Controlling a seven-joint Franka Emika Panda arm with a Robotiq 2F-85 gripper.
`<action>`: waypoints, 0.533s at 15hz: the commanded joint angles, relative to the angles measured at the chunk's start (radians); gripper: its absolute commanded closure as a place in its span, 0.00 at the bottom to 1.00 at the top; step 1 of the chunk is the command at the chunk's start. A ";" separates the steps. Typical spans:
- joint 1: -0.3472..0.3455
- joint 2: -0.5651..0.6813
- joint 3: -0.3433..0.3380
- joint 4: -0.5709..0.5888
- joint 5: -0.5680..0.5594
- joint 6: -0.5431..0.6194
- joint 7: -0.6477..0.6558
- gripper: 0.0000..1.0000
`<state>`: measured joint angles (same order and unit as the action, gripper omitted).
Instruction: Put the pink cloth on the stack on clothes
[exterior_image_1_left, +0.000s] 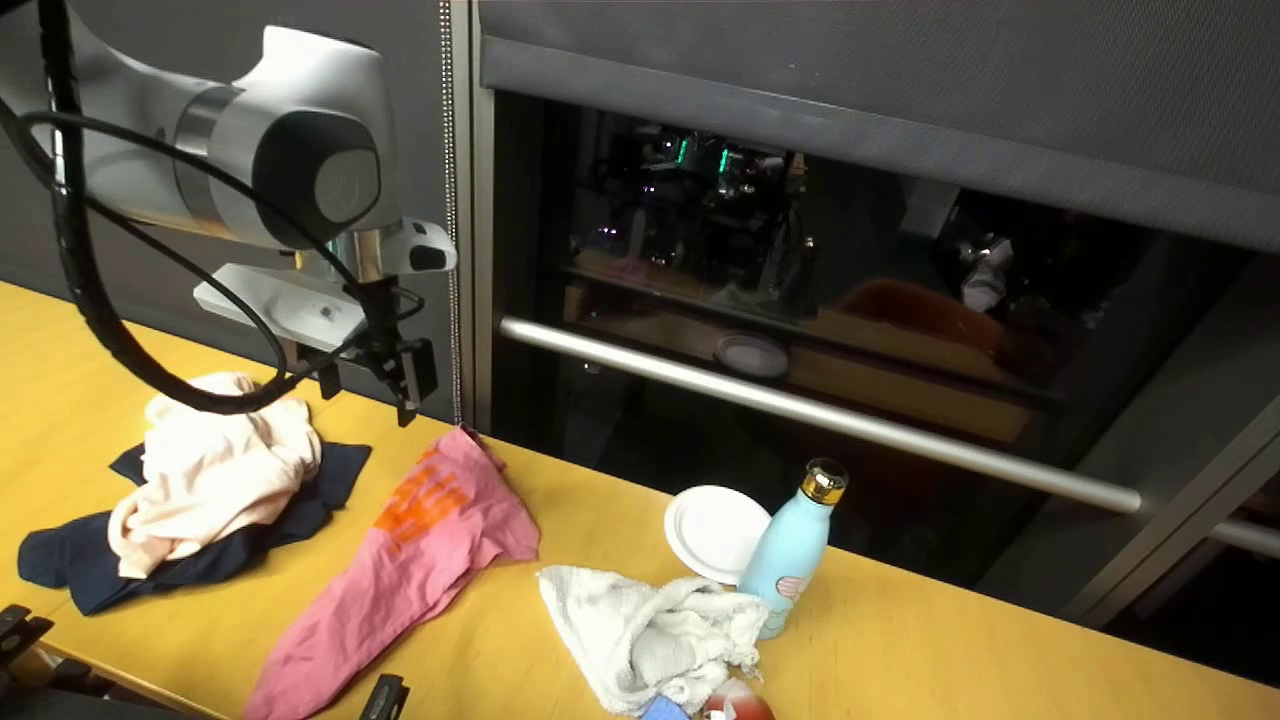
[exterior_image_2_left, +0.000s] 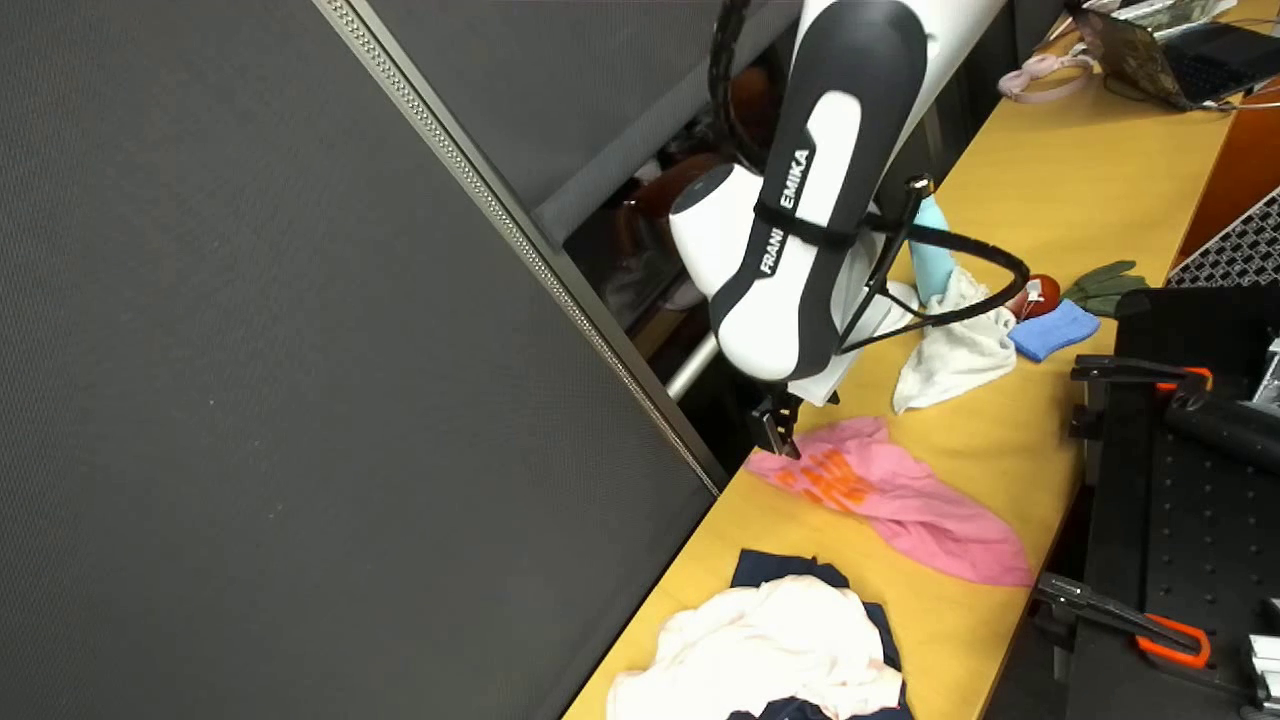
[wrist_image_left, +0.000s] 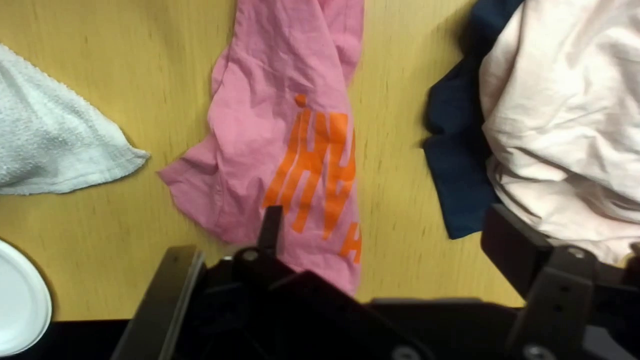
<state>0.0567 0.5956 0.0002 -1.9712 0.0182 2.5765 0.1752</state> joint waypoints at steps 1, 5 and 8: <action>0.043 0.094 -0.030 0.084 -0.015 -0.007 0.049 0.00; 0.074 0.188 -0.038 0.139 -0.015 -0.009 0.070 0.00; 0.093 0.233 -0.058 0.147 -0.015 0.004 0.092 0.00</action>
<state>0.1219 0.7817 -0.0251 -1.8592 0.0182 2.5763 0.2302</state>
